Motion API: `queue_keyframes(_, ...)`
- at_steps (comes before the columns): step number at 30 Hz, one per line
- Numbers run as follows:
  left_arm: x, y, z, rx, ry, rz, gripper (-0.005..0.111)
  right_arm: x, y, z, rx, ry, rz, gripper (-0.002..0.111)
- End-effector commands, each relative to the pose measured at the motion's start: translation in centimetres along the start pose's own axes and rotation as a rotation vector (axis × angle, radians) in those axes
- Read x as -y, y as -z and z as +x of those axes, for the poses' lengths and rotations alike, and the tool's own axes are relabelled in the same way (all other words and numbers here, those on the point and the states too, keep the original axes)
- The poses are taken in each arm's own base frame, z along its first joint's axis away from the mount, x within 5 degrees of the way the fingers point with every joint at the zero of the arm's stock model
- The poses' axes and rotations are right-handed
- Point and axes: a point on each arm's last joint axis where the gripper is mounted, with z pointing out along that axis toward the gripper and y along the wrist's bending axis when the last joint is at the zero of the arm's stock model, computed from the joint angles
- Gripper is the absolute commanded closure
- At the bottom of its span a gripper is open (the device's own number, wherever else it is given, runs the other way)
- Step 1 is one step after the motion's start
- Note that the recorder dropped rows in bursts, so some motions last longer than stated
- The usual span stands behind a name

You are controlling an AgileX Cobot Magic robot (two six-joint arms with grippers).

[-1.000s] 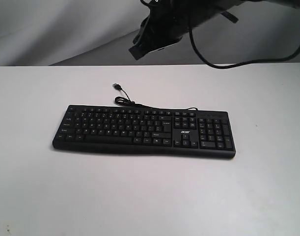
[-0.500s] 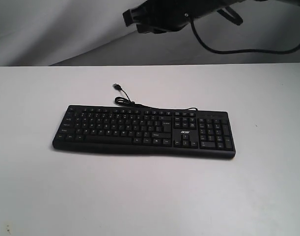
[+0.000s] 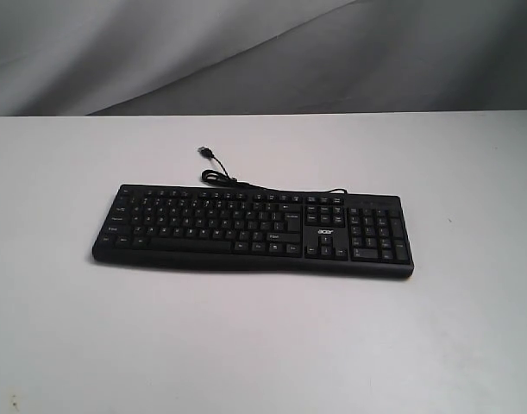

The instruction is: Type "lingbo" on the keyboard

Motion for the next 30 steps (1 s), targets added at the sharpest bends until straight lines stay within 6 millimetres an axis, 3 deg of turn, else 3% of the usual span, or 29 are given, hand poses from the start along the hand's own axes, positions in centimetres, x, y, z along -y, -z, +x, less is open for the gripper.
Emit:
queue_keyframes(1,0.0,-0.1,0.1,-0.005,0.005,0.003,0.106,2.4,4.7,1.9,0.046,-0.002,0.105,0.108)
queue_keyframes(4,0.0,-0.1,0.1,-0.005,0.005,0.003,0.106,3.6,7.4,4.7,0.084,-0.012,0.156,0.108)
queue_keyframes(9,0.0,-0.1,0.1,-0.005,0.005,0.003,0.106,5.2,11.5,11.5,0.135,0.056,0.284,0.108)
queue_keyframes(16,0.0,-0.1,0.1,-0.005,0.005,0.003,0.106,5.1,16.5,21.1,0.191,0.088,0.448,0.108)
queue_keyframes(21,0.0,-0.1,0.1,-0.005,0.005,0.003,0.106,4.2,17.9,25.4,0.211,0.056,0.484,0.108)
queue_keyframes(30,0.0,-0.1,0.1,-0.005,0.005,0.003,0.106,3.0,18.3,30.3,0.263,-0.043,0.461,0.108)
